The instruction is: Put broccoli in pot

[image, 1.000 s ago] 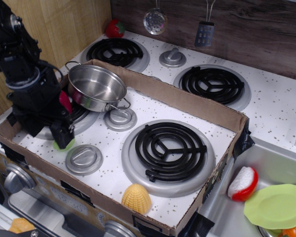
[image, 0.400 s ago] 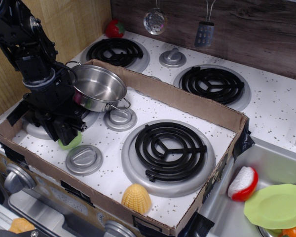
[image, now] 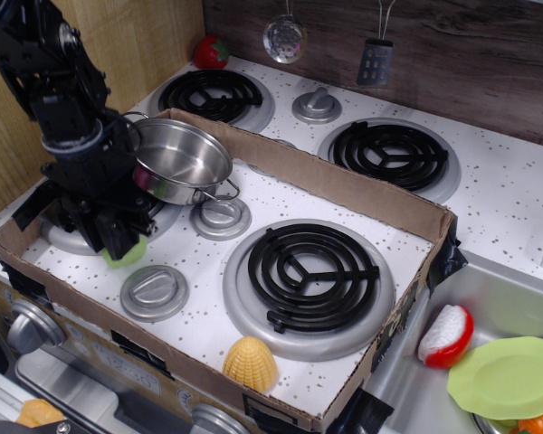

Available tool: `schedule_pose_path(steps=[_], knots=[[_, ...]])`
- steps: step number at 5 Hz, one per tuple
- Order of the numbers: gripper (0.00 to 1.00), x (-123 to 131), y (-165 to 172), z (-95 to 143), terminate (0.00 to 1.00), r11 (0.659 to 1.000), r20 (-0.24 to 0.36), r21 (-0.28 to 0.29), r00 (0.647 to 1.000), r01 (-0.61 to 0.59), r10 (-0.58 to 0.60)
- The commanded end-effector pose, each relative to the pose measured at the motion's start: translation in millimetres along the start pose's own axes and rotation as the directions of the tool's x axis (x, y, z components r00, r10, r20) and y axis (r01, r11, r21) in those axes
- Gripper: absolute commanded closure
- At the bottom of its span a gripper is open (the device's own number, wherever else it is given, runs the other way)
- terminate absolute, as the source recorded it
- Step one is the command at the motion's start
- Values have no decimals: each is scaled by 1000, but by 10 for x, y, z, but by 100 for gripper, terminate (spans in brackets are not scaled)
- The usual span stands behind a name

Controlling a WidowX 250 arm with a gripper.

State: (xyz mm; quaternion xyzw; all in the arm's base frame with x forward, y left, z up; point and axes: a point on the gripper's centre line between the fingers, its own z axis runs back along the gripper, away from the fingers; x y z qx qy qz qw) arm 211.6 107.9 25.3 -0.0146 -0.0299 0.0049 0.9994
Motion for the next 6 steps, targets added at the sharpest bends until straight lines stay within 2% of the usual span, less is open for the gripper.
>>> schedule_pose_path(steps=[1, 2, 3, 4, 5, 6], knots=[[100, 285, -64, 774, 0, 999, 39, 30, 999, 35, -37], [100, 446, -114, 921, 0, 999, 97, 23, 995, 36, -38], [100, 668, -42, 878, 0, 999, 187, 28, 982, 19, -24], [100, 822, 69, 739, 0, 999, 256, -4, 966, 34, -32], [100, 926, 153, 632, 0, 1000, 286, -18, 958, 6, -1], [100, 999, 213, 614, 0, 999, 248, -36, 969, 11, -2]])
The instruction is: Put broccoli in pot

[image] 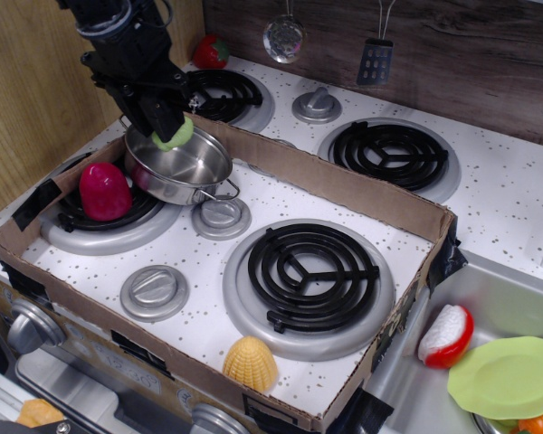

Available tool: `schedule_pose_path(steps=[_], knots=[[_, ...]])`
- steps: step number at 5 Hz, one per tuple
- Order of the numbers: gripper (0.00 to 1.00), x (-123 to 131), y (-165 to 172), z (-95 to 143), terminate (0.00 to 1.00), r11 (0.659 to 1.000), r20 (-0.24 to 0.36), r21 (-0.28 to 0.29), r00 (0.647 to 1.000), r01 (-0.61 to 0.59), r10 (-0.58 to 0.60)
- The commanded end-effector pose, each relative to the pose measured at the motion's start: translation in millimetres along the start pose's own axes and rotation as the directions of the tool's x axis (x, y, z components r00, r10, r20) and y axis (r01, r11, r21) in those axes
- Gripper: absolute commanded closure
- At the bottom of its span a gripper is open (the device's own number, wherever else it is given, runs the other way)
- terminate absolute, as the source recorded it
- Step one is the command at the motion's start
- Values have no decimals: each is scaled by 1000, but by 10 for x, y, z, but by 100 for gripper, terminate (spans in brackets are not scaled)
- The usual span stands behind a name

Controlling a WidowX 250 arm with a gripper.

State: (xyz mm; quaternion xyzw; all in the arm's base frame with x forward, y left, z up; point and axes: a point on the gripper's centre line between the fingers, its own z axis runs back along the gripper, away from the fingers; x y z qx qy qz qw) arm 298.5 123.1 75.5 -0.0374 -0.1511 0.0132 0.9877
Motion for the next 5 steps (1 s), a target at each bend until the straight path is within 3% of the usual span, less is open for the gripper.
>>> schedule_pose_path(steps=[1, 2, 3, 5], knots=[[0, 146, 64, 150, 0, 1000, -14, 2, 999, 30, -30], [0, 135, 53, 172, 0, 998, 8, 13, 998, 64, -64], [0, 143, 35, 181, 0, 998, -28, 15, 997, 68, -68], [0, 143, 35, 181, 0, 998, -28, 15, 997, 68, -68]])
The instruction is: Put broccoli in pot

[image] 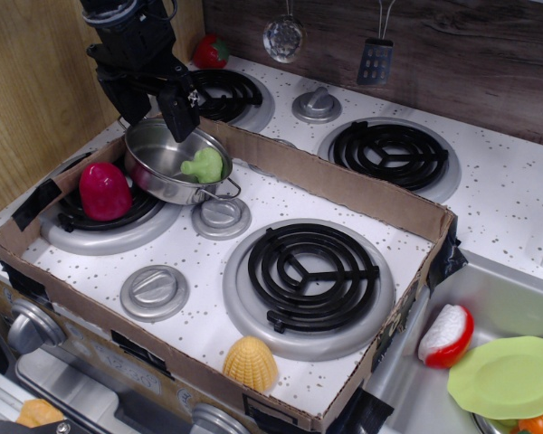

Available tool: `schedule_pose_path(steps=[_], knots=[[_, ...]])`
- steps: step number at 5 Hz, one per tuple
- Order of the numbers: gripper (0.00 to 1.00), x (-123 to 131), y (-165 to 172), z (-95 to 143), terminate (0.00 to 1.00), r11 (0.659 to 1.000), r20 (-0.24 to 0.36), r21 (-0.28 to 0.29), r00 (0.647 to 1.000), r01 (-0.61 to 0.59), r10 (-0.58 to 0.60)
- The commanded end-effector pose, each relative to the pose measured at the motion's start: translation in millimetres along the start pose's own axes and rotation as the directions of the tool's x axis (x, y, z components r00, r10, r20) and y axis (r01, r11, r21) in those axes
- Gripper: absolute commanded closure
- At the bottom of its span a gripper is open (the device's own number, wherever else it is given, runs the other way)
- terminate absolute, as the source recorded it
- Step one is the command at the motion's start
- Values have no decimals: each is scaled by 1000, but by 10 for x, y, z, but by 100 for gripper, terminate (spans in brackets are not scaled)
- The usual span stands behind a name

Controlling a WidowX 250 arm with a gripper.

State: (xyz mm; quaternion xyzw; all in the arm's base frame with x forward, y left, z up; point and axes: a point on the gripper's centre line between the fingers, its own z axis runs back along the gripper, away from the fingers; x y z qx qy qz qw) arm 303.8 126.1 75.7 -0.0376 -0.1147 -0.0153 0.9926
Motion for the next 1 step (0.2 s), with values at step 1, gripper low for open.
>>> schedule_pose_path(steps=[1], knots=[[0, 76, 10, 199, 100, 1000, 47, 26, 999, 13, -14]])
